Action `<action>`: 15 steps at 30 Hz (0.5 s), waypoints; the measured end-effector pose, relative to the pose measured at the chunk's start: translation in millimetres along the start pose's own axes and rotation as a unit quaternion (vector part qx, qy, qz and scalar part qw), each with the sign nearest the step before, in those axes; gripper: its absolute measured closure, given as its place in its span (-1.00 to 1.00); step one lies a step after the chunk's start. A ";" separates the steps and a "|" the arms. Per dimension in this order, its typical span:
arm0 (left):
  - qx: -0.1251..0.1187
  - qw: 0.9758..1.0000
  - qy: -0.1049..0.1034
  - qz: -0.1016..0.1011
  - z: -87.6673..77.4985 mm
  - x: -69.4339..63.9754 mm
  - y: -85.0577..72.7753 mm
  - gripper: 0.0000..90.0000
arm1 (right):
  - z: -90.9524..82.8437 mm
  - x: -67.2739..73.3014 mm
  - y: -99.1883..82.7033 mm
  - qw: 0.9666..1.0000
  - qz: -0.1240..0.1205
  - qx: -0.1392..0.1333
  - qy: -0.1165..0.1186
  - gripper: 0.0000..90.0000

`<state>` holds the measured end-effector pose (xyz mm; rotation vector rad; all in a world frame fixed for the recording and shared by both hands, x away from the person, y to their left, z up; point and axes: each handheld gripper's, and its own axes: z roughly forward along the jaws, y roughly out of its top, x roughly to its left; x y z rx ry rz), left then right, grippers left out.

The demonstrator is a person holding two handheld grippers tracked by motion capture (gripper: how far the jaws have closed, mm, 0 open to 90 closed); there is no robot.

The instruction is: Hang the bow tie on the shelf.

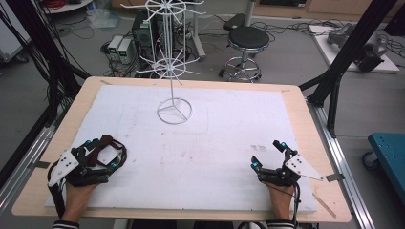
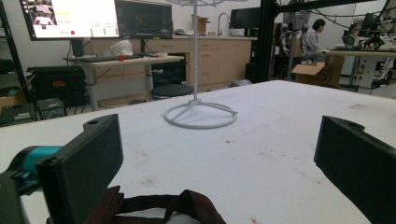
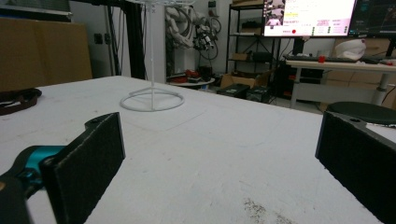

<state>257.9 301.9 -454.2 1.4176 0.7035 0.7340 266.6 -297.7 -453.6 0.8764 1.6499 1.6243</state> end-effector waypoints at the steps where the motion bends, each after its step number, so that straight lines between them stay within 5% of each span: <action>1: 0.000 1.000 0.000 -0.001 -0.1 0.0 0.0 -0.96 | 0.1 -0.3 -0.1 1.000 0.000 -0.001 0.001 -0.99; 15: 0.006 1.000 0.005 -0.001 1.6 -0.7 0.6 -0.96 | -0.1 1.3 0.0 1.000 -0.003 0.002 -0.001 -0.99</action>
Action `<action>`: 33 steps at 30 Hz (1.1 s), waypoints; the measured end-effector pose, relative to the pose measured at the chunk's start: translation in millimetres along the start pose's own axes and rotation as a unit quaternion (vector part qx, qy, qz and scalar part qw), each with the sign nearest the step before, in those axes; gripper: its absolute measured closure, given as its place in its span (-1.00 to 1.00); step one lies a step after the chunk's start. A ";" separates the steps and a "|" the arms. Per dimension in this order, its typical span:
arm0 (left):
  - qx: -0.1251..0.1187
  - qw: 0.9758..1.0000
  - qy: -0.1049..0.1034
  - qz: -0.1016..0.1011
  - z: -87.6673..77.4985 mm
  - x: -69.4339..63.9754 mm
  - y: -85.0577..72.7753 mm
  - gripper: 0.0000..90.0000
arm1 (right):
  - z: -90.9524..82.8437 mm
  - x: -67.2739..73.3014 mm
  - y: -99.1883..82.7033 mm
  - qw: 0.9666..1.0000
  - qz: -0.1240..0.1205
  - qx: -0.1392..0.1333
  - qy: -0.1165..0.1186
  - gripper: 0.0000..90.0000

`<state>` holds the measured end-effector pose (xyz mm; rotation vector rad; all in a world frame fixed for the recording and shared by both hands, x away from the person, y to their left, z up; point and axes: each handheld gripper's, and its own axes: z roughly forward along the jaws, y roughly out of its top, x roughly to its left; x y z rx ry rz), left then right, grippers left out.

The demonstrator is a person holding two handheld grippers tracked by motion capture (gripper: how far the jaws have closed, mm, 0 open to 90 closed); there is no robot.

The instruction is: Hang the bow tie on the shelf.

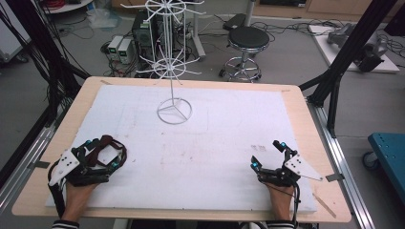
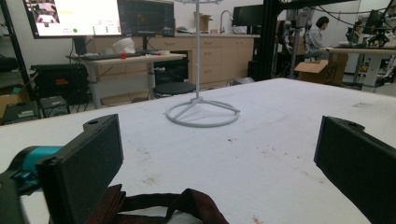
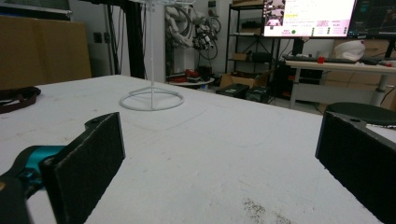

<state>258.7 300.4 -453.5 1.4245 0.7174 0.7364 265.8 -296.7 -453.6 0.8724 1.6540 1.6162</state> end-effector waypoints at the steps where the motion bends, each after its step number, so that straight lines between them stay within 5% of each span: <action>1: 0.005 1.000 -0.001 0.001 0.6 0.3 0.3 -0.96 | 0.4 -0.5 0.1 1.000 -0.002 -0.002 -0.001 -0.99; 12: 0.013 1.000 -0.006 -0.003 0.1 5.0 10.1 -0.96 | 0.3 -0.4 0.1 1.000 -0.001 -0.002 -0.001 -0.99; 23: 0.049 0.999 0.004 0.012 -2.5 20.1 32.3 -0.96 | 0.3 -0.5 0.0 1.000 -0.003 -0.002 0.000 -0.99; 33: 0.120 0.993 -0.002 0.024 -1.1 32.5 53.2 -0.96 | 0.0 -0.3 -0.1 1.000 0.001 -0.002 -0.001 -0.99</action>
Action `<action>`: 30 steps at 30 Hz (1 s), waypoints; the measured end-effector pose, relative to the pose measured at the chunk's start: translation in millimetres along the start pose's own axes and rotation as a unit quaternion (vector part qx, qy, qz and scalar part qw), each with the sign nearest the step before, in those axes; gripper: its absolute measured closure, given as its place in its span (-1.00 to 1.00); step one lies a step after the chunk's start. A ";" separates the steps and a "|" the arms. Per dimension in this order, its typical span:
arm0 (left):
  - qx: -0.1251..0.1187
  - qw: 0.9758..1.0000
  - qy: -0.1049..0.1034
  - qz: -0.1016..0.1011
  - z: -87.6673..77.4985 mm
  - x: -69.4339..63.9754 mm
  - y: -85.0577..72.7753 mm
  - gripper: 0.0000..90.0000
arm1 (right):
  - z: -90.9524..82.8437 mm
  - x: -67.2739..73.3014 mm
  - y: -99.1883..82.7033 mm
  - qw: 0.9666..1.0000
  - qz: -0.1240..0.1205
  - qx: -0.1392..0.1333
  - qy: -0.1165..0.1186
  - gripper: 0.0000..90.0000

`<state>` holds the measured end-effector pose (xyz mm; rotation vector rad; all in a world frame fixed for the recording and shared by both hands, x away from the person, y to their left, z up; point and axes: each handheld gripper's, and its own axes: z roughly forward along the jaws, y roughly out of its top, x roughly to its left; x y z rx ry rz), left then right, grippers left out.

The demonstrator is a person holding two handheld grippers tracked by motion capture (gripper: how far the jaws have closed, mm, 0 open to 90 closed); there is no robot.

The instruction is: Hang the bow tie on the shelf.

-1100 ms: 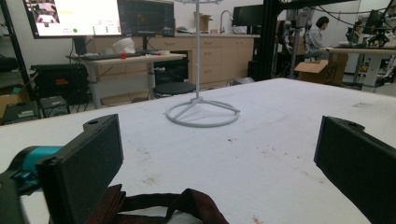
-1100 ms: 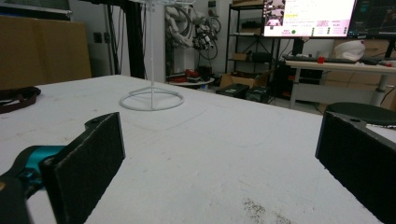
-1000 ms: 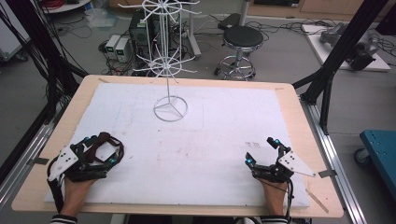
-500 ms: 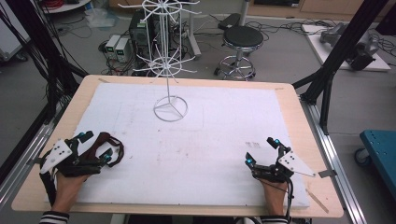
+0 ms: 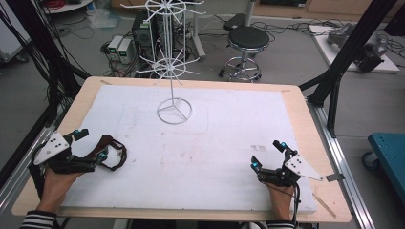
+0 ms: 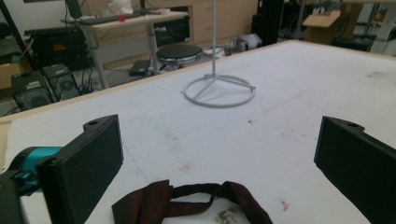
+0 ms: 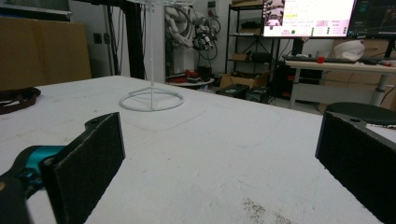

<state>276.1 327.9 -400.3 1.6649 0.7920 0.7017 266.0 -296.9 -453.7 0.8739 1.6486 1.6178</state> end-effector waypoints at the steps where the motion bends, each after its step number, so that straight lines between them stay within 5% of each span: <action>1: 0.012 1.000 0.002 0.003 0.4 1.3 2.3 -0.96 | -0.1 0.1 0.0 1.000 0.000 0.000 0.000 -0.99; 9: 0.081 0.997 0.012 0.009 4.7 10.8 14.5 -0.96 | -0.3 0.1 0.1 1.000 0.003 0.001 0.001 -0.99; 11: 0.111 0.994 0.010 0.010 7.5 14.4 16.2 -0.96 | -0.2 -0.1 0.0 1.000 0.003 0.001 0.000 -0.99; 13: 0.122 0.992 0.017 0.022 8.8 16.5 15.9 -0.96 | -0.3 -0.2 0.0 1.000 0.003 0.001 0.001 -0.99; 18: 0.150 0.988 0.019 0.015 13.1 23.2 13.9 -0.96 | 0.0 -0.7 0.0 1.000 0.001 -0.001 -0.001 -0.99; 25: 0.202 0.979 0.020 0.015 20.6 33.6 14.3 -0.96 | -0.1 -0.5 0.0 1.000 0.003 -0.001 0.000 -0.99; 26: 0.215 0.976 0.018 0.009 21.3 35.6 14.1 -0.96 | -0.1 -0.6 0.0 1.000 0.002 -0.001 0.000 -0.99; 27: 0.240 0.971 0.019 0.002 23.8 38.5 12.9 -0.96 | 0.1 -1.1 0.0 1.000 0.000 -0.003 -0.001 -0.99; 28: 0.252 0.968 0.019 0.004 25.0 39.2 12.5 -0.96 | 0.1 -1.1 0.0 1.000 0.000 -0.003 -0.001 -0.99; 30: 0.265 0.964 0.020 0.006 26.8 39.3 12.4 -0.96 | -0.2 -0.3 0.0 1.000 0.004 0.000 0.000 -0.99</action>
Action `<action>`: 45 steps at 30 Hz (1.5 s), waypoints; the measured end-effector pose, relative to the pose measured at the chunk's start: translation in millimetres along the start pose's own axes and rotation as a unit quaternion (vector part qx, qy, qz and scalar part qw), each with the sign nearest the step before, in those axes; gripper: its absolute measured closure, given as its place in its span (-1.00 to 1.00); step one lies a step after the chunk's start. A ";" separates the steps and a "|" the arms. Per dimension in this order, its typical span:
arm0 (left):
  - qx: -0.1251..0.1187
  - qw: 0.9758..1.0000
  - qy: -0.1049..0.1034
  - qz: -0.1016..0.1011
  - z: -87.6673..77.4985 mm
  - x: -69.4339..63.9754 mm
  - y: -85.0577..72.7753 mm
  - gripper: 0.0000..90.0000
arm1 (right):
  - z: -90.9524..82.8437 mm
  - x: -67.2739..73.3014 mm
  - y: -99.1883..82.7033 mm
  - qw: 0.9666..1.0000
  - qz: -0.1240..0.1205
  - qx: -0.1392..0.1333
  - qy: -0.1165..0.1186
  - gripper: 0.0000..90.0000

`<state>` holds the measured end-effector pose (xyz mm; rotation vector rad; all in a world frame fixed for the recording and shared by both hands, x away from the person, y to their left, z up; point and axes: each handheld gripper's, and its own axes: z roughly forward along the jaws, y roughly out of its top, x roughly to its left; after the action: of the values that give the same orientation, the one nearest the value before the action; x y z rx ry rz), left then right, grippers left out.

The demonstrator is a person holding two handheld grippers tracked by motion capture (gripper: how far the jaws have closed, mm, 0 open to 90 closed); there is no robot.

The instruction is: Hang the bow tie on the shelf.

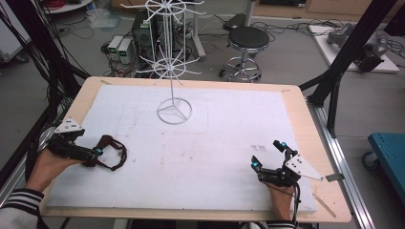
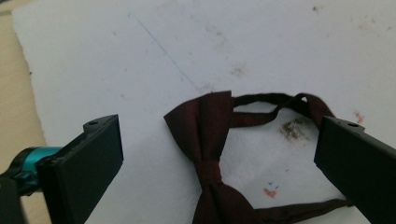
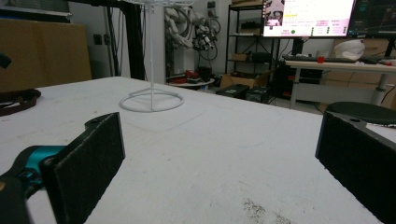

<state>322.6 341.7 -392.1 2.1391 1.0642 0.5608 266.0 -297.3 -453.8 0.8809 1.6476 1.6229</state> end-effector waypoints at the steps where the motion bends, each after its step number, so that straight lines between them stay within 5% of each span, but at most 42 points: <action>1: 0.005 1.000 0.001 0.002 1.2 0.4 0.7 -0.96 | 0.0 0.0 0.1 1.000 0.000 0.000 0.000 -0.99; 6: 0.043 0.999 -0.001 -0.002 9.2 3.2 1.3 -0.96 | 0.0 0.2 0.1 1.000 -0.001 0.000 0.001 -0.99; 18: 0.084 0.996 -0.002 -0.003 18.9 8.5 -0.7 -0.96 | -0.1 0.3 0.1 1.000 -0.001 0.001 0.001 -0.99; 21: 0.092 0.996 -0.018 -0.001 19.8 9.6 -1.5 -0.62 | -0.1 0.3 0.1 1.000 -0.001 0.001 0.001 -0.99; 29: 0.115 0.993 -0.017 -0.004 24.5 10.3 -2.0 -0.56 | -0.1 0.4 0.1 1.000 -0.001 0.001 0.001 -0.99; 45: 0.138 0.989 -0.028 -0.032 29.1 15.4 -2.3 0.06 | 0.1 0.3 0.0 1.000 -0.003 0.000 0.000 -0.99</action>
<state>348.6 344.3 -412.4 2.3327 1.2338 0.3359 265.9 -297.0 -453.7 0.8749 1.6490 1.6192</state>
